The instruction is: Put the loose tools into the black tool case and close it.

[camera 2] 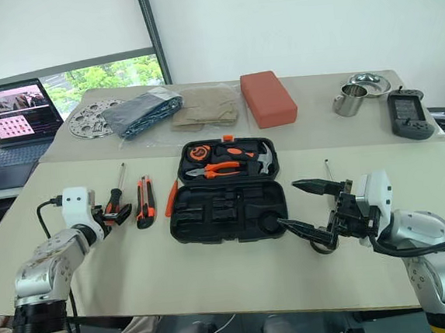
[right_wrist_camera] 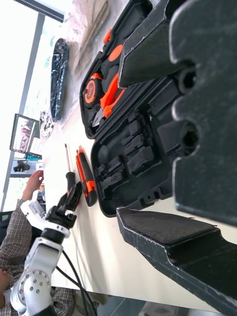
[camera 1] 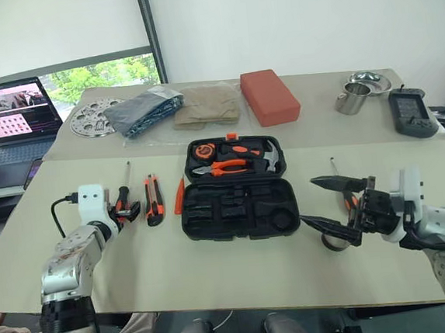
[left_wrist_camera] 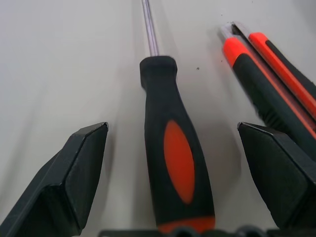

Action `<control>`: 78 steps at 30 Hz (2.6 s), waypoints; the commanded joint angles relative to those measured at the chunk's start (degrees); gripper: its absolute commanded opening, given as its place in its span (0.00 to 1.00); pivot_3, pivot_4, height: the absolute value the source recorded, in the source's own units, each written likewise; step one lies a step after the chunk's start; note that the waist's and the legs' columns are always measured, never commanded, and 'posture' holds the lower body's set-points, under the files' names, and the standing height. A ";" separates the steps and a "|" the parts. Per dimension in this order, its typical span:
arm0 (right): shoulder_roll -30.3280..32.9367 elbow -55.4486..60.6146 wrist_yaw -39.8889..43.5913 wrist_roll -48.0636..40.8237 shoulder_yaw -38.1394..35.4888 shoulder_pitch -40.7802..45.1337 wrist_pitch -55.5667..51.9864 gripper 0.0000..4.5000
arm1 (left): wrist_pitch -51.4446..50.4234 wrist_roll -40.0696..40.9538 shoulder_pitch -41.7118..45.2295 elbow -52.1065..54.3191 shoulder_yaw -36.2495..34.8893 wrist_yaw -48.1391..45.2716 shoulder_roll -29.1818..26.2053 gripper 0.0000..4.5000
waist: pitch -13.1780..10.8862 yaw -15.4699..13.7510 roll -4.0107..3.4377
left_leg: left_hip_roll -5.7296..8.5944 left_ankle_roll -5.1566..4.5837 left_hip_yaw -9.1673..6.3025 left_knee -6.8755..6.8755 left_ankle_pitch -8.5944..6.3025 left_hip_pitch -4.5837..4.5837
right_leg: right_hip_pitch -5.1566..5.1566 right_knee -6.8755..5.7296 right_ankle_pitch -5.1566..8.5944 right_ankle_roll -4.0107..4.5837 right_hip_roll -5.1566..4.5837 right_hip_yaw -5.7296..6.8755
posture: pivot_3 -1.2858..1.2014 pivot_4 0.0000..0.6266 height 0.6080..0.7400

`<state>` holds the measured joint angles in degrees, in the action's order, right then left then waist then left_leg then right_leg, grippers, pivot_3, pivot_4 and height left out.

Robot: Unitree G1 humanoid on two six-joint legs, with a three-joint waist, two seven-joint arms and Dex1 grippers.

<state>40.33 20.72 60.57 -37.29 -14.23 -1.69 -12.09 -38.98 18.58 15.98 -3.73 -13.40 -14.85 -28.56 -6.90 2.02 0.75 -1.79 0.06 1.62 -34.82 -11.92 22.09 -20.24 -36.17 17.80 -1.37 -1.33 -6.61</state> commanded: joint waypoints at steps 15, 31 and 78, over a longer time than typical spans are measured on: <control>0.05 1.63 -0.73 -2.39 -5.68 -2.61 -0.11 1.00 | 10.01 -1.76 3.13 -0.32 -2.37 -1.98 -0.92 0.22 | -0.01 0.00 0.03 | 0.00 0.00 -0.01 0.00 0.00 0.00 | 0.01 -0.01 0.00 0.01 -0.01 0.01 | 0.52 0.24 1.00; 0.99 -0.09 -1.24 -2.94 -12.98 -7.79 -0.28 1.00 | 47.66 -6.20 26.12 -23.50 18.63 -52.75 -5.22 0.22 | 0.01 -1.22 -0.02 | 0.12 0.00 0.31 -0.05 0.02 0.05 | 0.01 0.07 0.00 0.01 0.11 0.04 | 0.52 0.24 1.00; -1.63 2.19 -3.36 -2.52 -16.70 -13.71 3.02 1.00 | 65.19 -29.39 47.04 -62.30 28.78 -62.13 2.21 0.22 | 0.01 -1.01 -0.02 | 0.06 -0.03 0.08 -0.21 0.01 0.29 | -0.03 -0.03 0.10 -0.16 0.77 -0.31 | 0.52 0.24 1.00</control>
<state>38.25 21.60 57.26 -39.41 -28.91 -15.81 -10.43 26.35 -9.65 61.88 -66.14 14.97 -77.57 -25.19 -6.89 1.02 0.73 -1.74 0.03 1.70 -35.04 -11.91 22.38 -20.27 -36.21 17.90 -1.54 -0.55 -6.93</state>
